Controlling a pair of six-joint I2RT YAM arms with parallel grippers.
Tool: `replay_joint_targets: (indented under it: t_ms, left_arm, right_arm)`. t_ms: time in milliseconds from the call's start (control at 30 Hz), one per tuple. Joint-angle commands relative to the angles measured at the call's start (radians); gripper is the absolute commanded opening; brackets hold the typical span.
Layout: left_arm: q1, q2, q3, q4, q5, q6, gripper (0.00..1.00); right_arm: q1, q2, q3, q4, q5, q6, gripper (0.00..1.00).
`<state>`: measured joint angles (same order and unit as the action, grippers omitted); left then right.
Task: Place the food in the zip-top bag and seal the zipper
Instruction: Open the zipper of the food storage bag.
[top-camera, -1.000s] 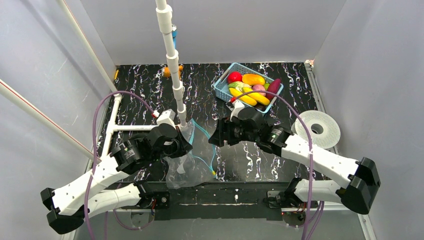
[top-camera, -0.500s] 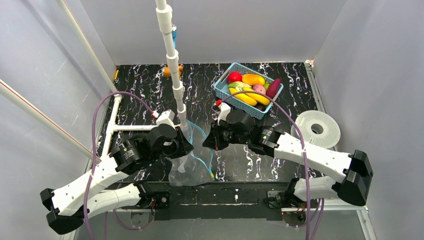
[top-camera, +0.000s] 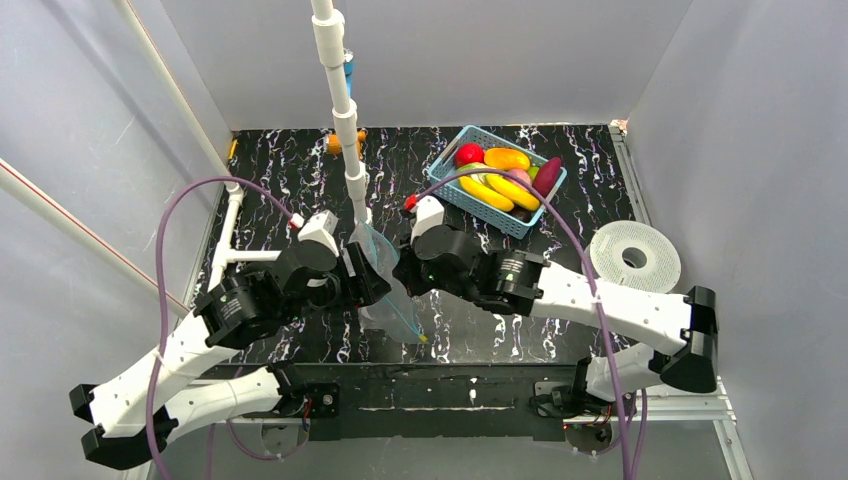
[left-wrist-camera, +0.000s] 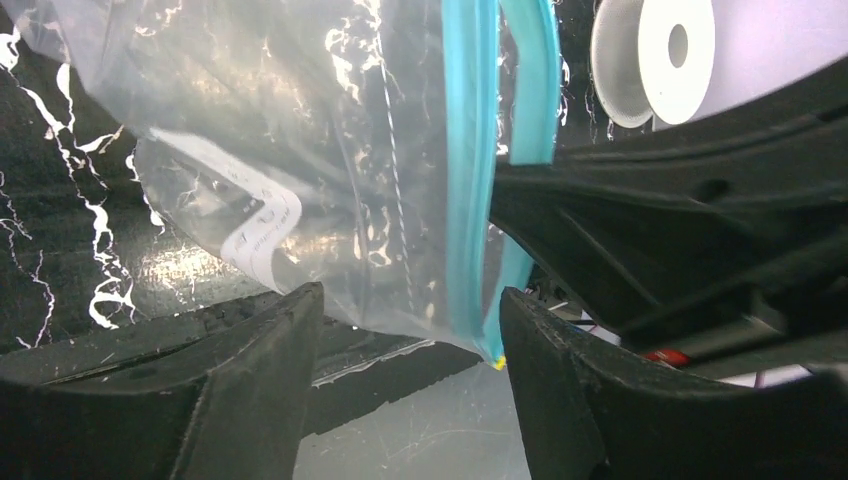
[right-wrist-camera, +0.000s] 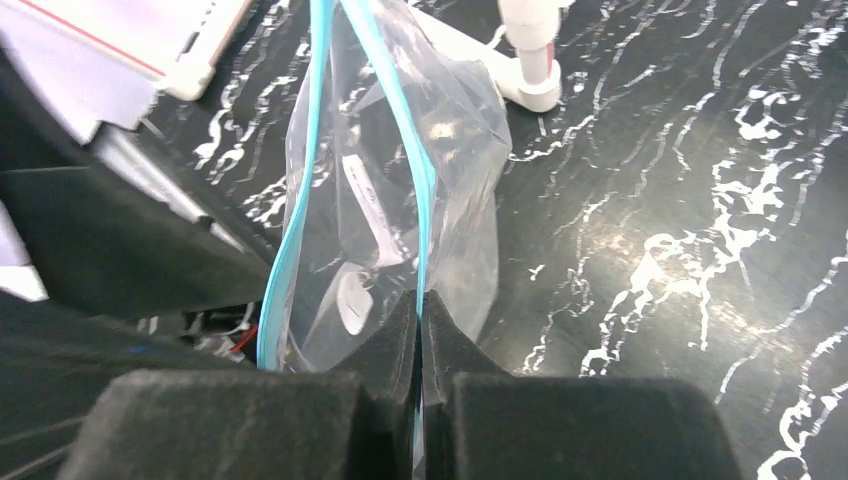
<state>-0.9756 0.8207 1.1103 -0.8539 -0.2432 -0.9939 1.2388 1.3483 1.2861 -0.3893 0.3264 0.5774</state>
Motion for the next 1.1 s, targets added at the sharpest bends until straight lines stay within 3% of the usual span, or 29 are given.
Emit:
replay_joint_targets:
  t_ms: [0, 100, 200, 433, 600, 733, 1067]
  left_arm:
    - [-0.001, -0.018, 0.044, -0.083, -0.004, 0.023, 0.6]
    - [-0.002, 0.006, 0.049, -0.093, 0.006, 0.062, 0.5]
    - [-0.002, 0.023, 0.048, -0.118, -0.004, 0.072, 0.49]
    - [0.0, 0.026, 0.044, -0.066, 0.01, 0.082, 0.69]
    - [-0.002, -0.028, 0.059, -0.02, 0.004, 0.082, 0.71]
    - [-0.002, -0.033, 0.076, -0.011, -0.046, 0.051, 0.8]
    - [-0.002, 0.119, 0.118, -0.107, -0.146, 0.025, 0.69]
  right_arm:
    - [0.042, 0.063, 0.095, -0.072, 0.213, -0.035, 0.01]
    - [0.047, 0.1, 0.151, -0.115, 0.235, -0.039, 0.01]
    - [0.051, 0.109, 0.169, -0.119, 0.228, -0.041, 0.01]
    - [0.059, 0.106, 0.169, -0.121, 0.216, -0.041, 0.01]
    - [0.063, 0.095, 0.164, -0.122, 0.236, -0.048, 0.01]
    - [0.064, 0.089, 0.172, -0.112, 0.246, -0.055, 0.01]
    - [0.073, 0.106, 0.203, -0.131, 0.248, -0.039, 0.01]
